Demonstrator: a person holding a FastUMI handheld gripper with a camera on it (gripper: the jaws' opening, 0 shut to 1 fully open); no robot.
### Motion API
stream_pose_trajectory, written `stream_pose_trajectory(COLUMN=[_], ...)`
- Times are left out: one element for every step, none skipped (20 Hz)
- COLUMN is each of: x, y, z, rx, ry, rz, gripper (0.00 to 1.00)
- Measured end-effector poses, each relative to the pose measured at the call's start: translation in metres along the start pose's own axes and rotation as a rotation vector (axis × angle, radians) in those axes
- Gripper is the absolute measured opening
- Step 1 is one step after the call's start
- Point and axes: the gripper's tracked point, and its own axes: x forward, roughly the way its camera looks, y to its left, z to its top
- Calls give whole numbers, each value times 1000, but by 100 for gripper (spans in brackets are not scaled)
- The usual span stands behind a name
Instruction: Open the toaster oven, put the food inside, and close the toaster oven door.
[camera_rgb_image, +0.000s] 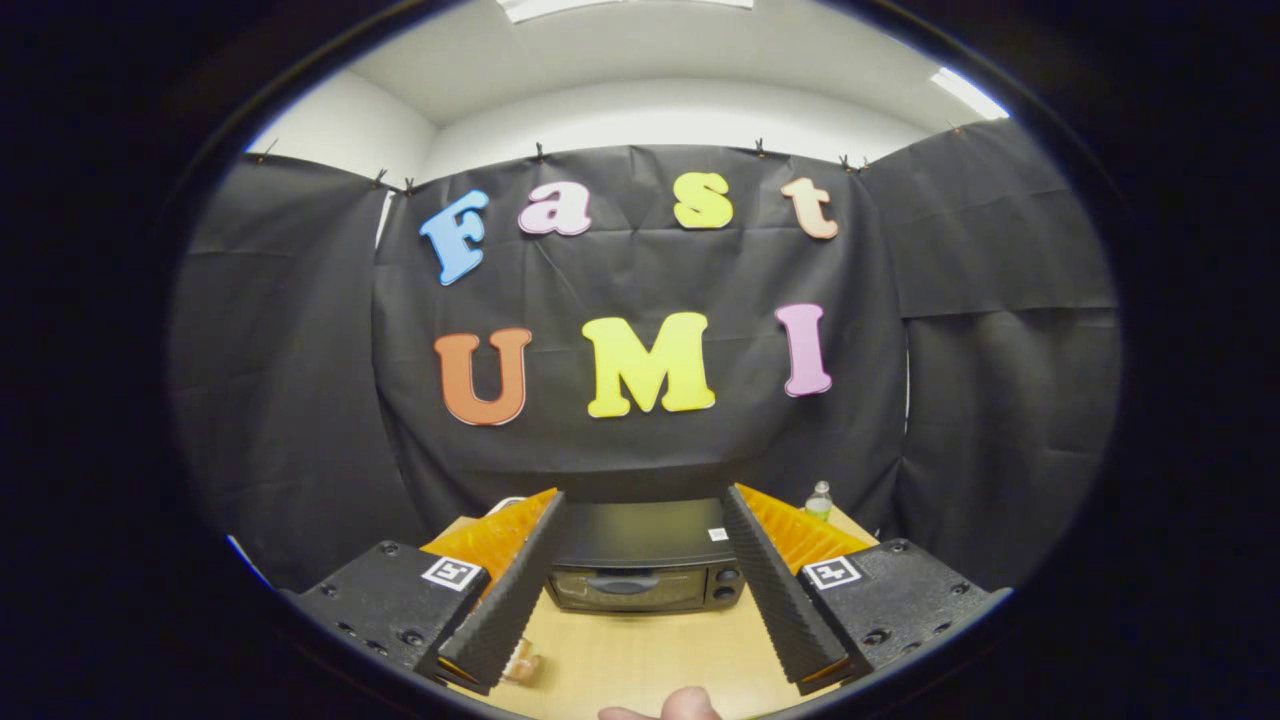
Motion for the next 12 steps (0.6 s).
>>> stream_pose_trajectory(x=[3,9,13,16,21,27,34,41,49,58,67,76], y=[-1,-2,-2,-5,-6,-8,-9,-10,-10,-11,-11,-11], z=[-2,-4,-6,-8,-10,-15,-18,-22,-26,-32,-37,-43], rx=[2,4,9,14,18,20,20,19,17,17,17,14], ry=[2,7,12,17,22,28,34,40,47,54,63,74], rz=[0,2,6,9,12,14,17,19,23,26,32,34], gripper=[100,100,100,100,100,100,100,100,100,100,100,100])
